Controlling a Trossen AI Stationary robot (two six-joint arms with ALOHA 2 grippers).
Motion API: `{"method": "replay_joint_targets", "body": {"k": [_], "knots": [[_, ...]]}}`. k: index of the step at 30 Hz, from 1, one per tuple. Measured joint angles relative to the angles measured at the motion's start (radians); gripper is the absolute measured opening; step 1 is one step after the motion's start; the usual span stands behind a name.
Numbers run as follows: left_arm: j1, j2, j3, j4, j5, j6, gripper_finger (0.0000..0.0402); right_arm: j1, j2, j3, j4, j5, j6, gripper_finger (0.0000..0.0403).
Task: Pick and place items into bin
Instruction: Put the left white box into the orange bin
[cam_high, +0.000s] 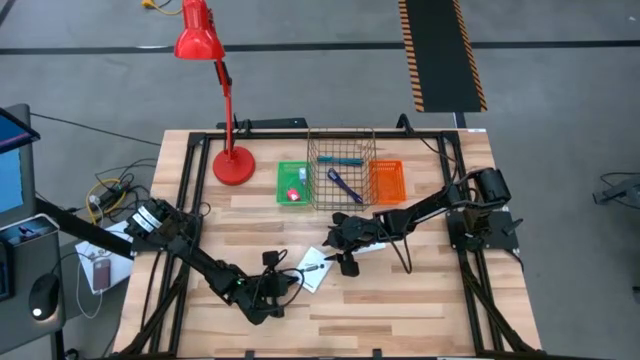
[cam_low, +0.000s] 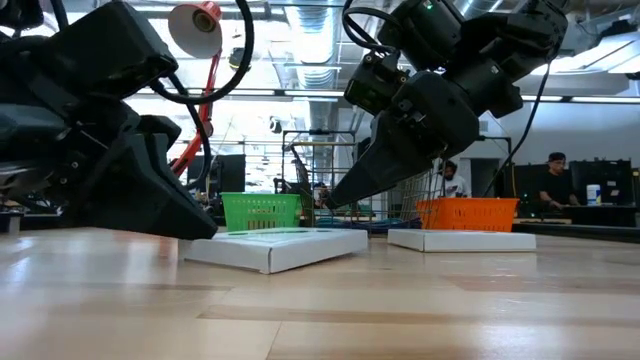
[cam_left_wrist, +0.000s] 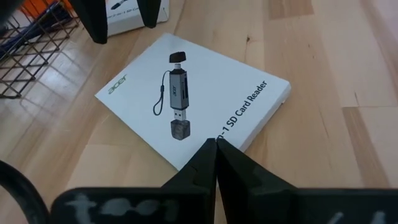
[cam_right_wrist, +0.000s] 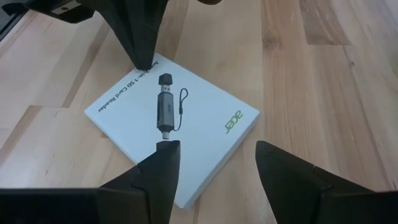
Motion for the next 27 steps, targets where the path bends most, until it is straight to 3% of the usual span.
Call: {"method": "replay_joint_targets", "body": {"k": [27], "knots": [[-0.011, 0.0, 0.0, 0.002, 0.0, -0.052, 0.0, 0.0, 0.0, 0.0, 0.001, 0.003, 0.0, 0.0207]]}}
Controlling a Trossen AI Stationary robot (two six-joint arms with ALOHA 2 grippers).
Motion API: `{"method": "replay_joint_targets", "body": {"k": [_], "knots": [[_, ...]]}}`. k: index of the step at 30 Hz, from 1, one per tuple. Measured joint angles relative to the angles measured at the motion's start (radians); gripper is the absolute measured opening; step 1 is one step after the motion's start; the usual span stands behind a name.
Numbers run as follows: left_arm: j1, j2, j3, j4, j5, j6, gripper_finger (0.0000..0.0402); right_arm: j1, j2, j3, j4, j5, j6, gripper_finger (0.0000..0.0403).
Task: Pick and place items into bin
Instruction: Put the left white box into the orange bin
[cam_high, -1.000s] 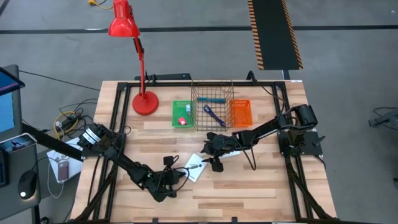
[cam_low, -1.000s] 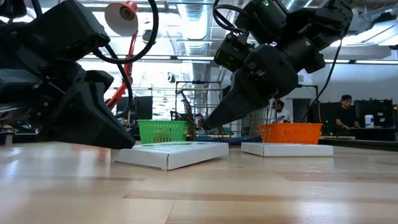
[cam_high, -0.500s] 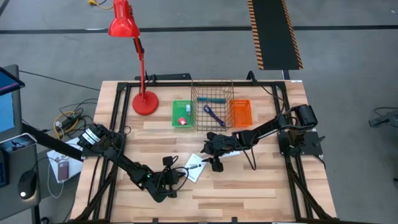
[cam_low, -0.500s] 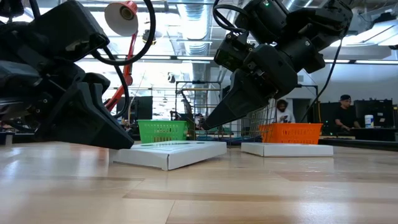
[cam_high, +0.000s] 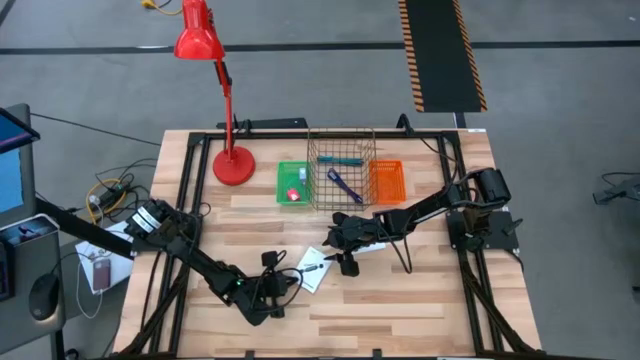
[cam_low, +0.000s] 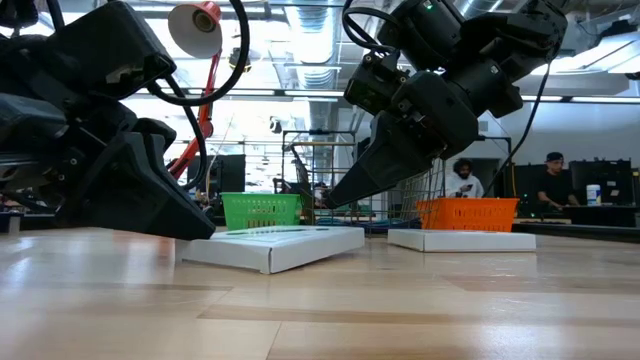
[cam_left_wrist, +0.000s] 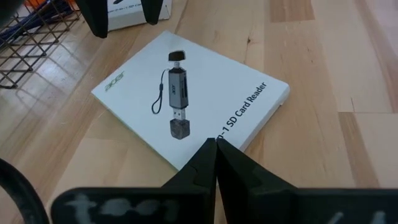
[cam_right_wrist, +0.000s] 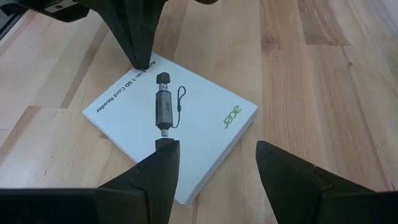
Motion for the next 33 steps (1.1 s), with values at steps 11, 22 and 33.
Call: {"method": "replay_joint_targets", "body": {"k": [11, 22, 33], "knots": [[-0.022, 0.001, 0.0, 0.008, 0.001, -0.018, 0.0, 0.0, 0.0, 0.0, 0.0, 0.0, 0.0, 0.0208], [-0.037, 0.074, 0.0, 0.131, -0.091, -0.023, 0.0, 0.0, 0.0, 0.0, 0.002, 0.0, 0.001, 0.0209], [-0.051, 0.077, 0.0, 0.129, -0.094, -0.076, 0.0, 0.0, 0.0, 0.0, 0.009, 0.001, 0.001, 0.0212]]}}
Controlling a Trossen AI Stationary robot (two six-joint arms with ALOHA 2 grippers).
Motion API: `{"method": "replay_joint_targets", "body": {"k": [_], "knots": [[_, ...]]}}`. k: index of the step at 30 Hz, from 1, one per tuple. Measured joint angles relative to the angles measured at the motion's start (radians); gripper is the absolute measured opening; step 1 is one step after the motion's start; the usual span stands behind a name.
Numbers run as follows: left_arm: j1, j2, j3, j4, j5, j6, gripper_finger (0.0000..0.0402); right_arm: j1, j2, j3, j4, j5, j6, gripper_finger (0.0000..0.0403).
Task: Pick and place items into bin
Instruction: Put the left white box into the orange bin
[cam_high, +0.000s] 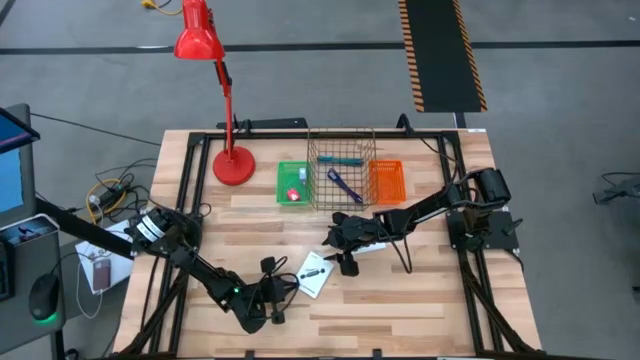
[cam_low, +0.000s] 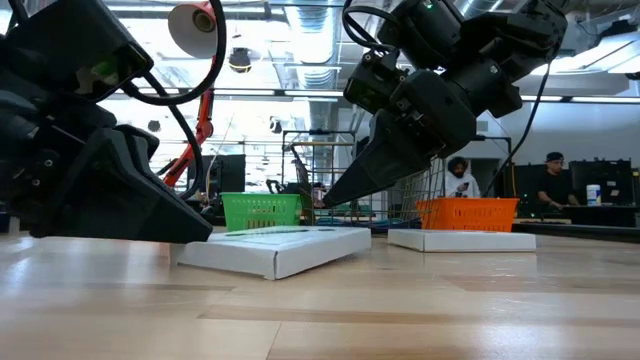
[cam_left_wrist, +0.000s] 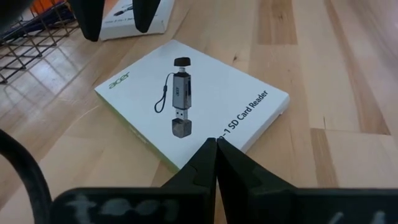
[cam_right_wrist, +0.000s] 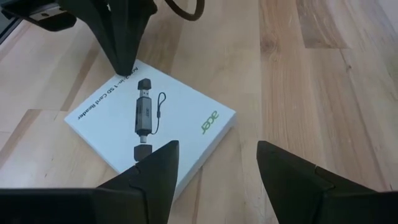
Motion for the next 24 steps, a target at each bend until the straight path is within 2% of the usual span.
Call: {"method": "replay_joint_targets", "body": {"k": [24], "knots": [[-0.023, 0.0, 0.0, -0.003, -0.005, -0.06, 0.0, 0.0, 0.0, 0.0, -0.001, 0.0, 0.001, 0.0222]]}}
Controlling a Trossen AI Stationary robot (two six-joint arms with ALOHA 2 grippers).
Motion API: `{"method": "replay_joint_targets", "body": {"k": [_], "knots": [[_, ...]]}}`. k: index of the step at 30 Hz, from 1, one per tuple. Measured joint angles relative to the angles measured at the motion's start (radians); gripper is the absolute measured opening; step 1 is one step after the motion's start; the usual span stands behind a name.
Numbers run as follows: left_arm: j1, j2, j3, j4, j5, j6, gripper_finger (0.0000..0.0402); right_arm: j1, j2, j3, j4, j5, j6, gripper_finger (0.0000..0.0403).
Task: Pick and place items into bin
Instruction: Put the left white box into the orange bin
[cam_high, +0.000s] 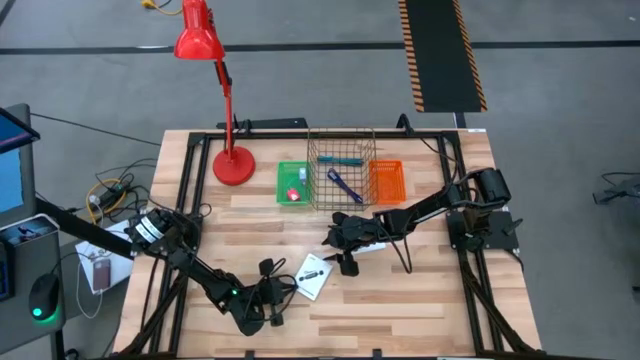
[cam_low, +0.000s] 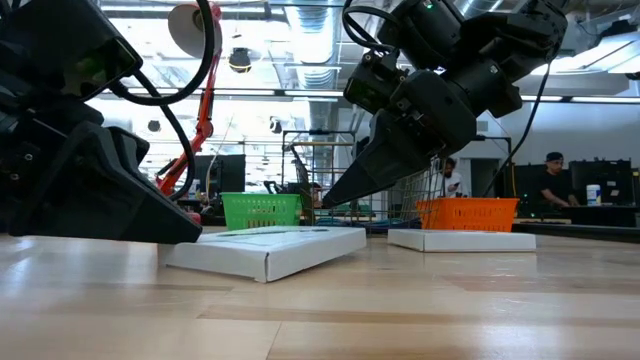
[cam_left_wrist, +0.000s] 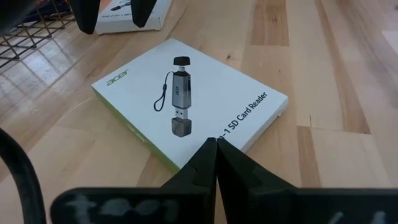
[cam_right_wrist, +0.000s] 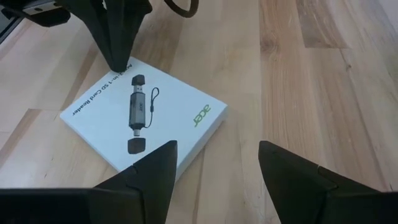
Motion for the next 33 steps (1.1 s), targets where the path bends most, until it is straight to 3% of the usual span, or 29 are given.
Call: {"method": "replay_joint_targets", "body": {"k": [12, 18, 33], "knots": [[-0.004, 0.005, 0.0, 0.001, -0.003, 0.011, 0.0, 0.0, 0.0, 0.0, 0.0, 0.0, 0.026, 0.0221], [-0.028, 0.076, 0.001, 0.089, -0.137, 0.012, 0.0, 0.0, 0.0, 0.0, 0.001, 0.0, 0.035, 0.0221], [-0.066, 0.082, 0.003, 0.074, -0.172, -0.07, 0.0, 0.0, 0.0, 0.0, 0.016, 0.003, 0.053, 0.0221]]}}
